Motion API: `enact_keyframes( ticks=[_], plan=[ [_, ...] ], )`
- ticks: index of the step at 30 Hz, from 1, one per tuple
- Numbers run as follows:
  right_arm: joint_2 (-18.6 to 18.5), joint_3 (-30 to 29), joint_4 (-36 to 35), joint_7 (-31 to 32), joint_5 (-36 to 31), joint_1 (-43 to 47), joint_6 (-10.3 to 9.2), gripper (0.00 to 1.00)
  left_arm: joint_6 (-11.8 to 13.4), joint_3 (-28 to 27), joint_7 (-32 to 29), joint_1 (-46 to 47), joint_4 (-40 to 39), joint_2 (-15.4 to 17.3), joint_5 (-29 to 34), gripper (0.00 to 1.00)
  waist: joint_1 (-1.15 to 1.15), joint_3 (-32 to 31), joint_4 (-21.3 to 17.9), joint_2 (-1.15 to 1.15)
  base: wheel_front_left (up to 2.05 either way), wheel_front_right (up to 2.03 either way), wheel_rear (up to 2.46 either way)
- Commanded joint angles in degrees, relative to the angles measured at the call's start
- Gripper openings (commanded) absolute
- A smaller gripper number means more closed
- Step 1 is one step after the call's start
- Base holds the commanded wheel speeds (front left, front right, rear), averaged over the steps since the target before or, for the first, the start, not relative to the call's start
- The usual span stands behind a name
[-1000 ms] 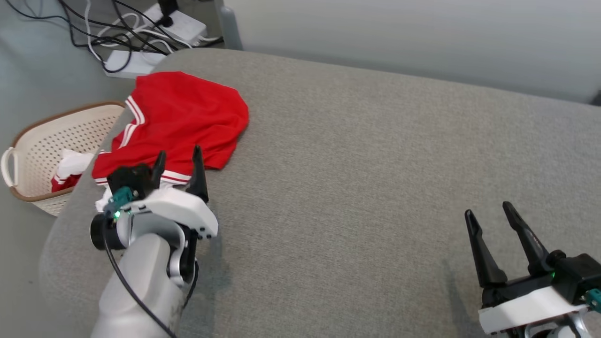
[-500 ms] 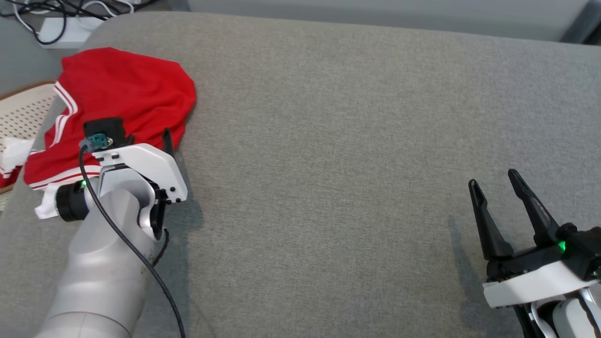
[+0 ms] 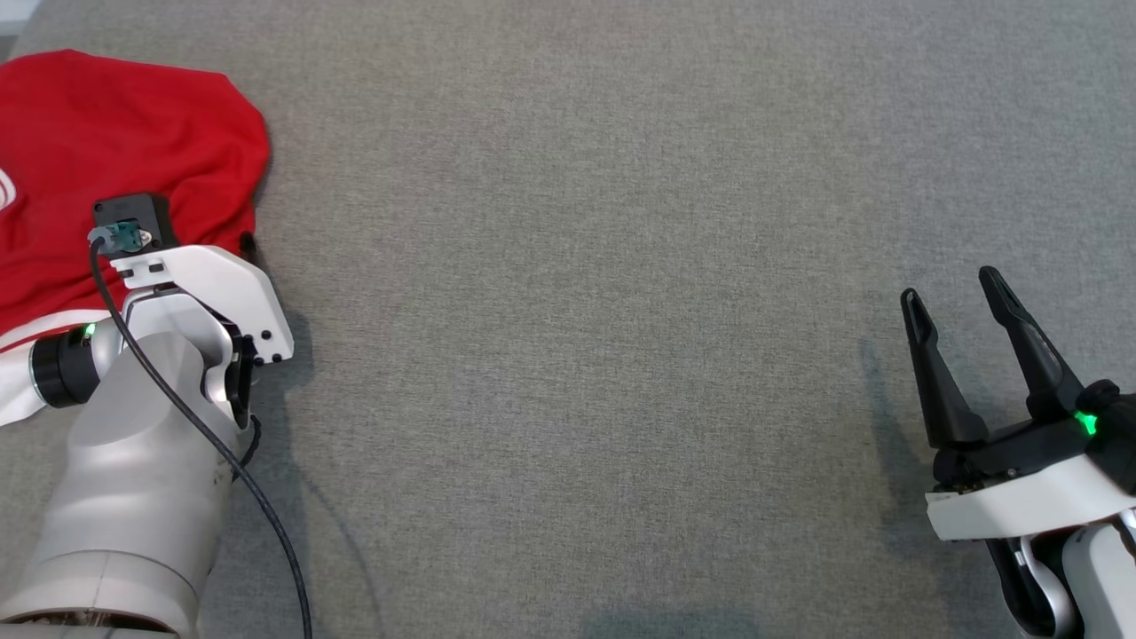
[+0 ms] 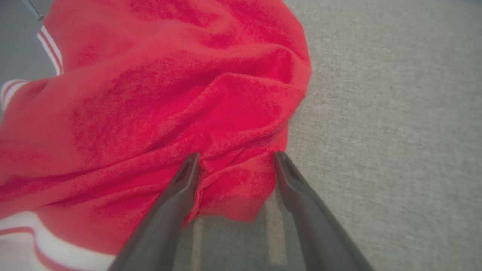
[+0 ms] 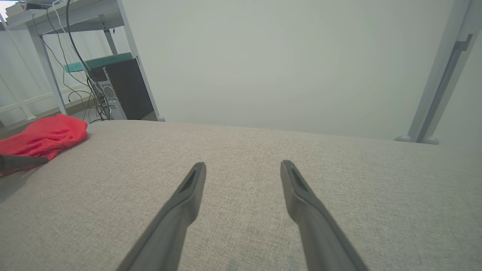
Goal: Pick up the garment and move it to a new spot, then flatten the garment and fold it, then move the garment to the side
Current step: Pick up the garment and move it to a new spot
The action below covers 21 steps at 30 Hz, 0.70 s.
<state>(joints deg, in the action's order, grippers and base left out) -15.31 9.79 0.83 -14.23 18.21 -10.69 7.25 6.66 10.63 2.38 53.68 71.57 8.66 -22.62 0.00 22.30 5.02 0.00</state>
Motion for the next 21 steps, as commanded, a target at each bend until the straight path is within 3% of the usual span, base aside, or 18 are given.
enact_keyframes(
  ticks=[1,9,10,11,12,13,21],
  plan=[
    [-1.05,1.11,-1.75,-0.77,0.66,-0.93,0.24,1.00,0.42,-0.97,0.54,1.99,-0.09,3.02,0.25,1.00,0.00,0.79,-0.68,0.00,0.00,0.00,0.00],
    [-1.24,1.52,-1.94,-0.77,1.19,-1.85,0.24,1.00,1.72,-0.33,0.60,2.48,1.15,4.81,0.59,1.00,0.00,1.99,-1.70,0.00,0.00,0.00,0.00],
    [-1.33,1.59,-1.97,-0.77,1.28,-1.94,0.24,1.00,1.89,-0.20,0.68,2.54,1.25,4.98,0.66,0.90,0.00,2.11,-1.79,0.00,0.00,0.00,0.00],
    [-1.43,1.67,-1.98,-0.77,1.36,-2.03,0.24,1.00,2.11,-0.17,0.86,2.63,1.33,5.12,0.65,0.69,0.00,2.26,-1.85,0.00,0.00,0.00,0.00],
    [-1.52,1.72,-1.97,-0.77,1.42,-2.13,0.24,1.00,2.37,0.01,1.00,2.70,1.41,5.25,0.78,0.39,0.00,2.35,-1.89,0.00,0.00,0.00,0.00],
    [-1.59,1.73,-1.95,-0.77,1.47,-2.19,0.24,1.00,2.52,-0.08,1.36,2.77,1.46,5.27,0.62,0.00,0.00,2.38,-1.90,0.00,0.00,0.00,0.00],
    [-1.31,2.13,-1.01,-0.77,1.88,-2.28,0.24,1.00,3.04,0.23,6.76,2.77,1.50,5.54,0.47,0.00,0.00,0.68,-1.65,0.00,0.00,0.00,0.00]
  ],
)
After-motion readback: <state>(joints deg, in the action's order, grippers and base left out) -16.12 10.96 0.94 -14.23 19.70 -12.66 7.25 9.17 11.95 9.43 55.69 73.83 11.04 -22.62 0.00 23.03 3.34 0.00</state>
